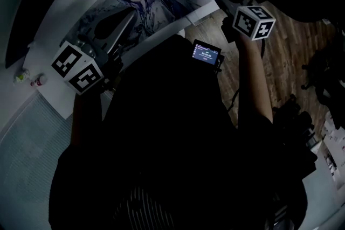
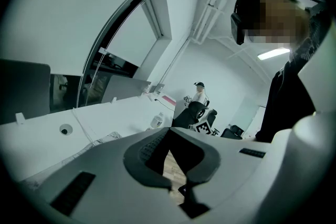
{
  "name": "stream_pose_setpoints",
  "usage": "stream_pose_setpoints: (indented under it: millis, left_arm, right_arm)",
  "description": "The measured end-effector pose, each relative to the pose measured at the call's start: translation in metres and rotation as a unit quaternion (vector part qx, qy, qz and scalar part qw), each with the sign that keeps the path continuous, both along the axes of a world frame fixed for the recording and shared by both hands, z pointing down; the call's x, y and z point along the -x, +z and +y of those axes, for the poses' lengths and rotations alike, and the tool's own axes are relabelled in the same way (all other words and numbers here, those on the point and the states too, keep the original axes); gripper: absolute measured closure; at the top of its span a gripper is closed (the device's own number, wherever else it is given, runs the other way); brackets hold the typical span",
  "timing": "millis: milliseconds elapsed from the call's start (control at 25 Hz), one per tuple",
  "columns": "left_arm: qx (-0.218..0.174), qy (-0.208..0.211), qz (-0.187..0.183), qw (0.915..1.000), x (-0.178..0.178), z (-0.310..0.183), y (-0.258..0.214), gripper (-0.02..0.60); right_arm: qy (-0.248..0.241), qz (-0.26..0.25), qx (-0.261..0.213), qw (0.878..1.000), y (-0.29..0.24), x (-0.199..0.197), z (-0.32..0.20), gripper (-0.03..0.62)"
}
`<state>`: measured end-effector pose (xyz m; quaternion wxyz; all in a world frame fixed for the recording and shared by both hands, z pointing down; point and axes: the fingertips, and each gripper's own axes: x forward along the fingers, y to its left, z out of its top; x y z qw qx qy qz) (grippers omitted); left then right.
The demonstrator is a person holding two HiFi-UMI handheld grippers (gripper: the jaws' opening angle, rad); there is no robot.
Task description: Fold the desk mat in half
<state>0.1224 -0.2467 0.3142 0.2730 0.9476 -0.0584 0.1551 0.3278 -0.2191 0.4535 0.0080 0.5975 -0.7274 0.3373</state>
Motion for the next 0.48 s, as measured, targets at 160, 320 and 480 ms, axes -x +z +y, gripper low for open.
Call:
stream_pose_setpoints:
  millis: [160, 320, 480]
  left_arm:
    - [0.011, -0.022, -0.005, 0.9997, 0.006, -0.007, 0.003, 0.572]
    - [0.015, -0.039, -0.017, 0.9990, 0.012, -0.016, 0.012, 0.572]
    - [0.026, -0.050, -0.041, 0.9976, 0.019, -0.014, 0.029, 0.572]
  right_arm:
    - [0.001, 0.020, 0.050, 0.999, 0.048, -0.010, 0.000, 0.450]
    - [-0.010, 0.048, 0.106, 0.993, 0.096, -0.013, -0.001, 0.402]
    - [-0.044, 0.076, 0.156, 0.984, 0.137, -0.006, 0.008, 0.339]
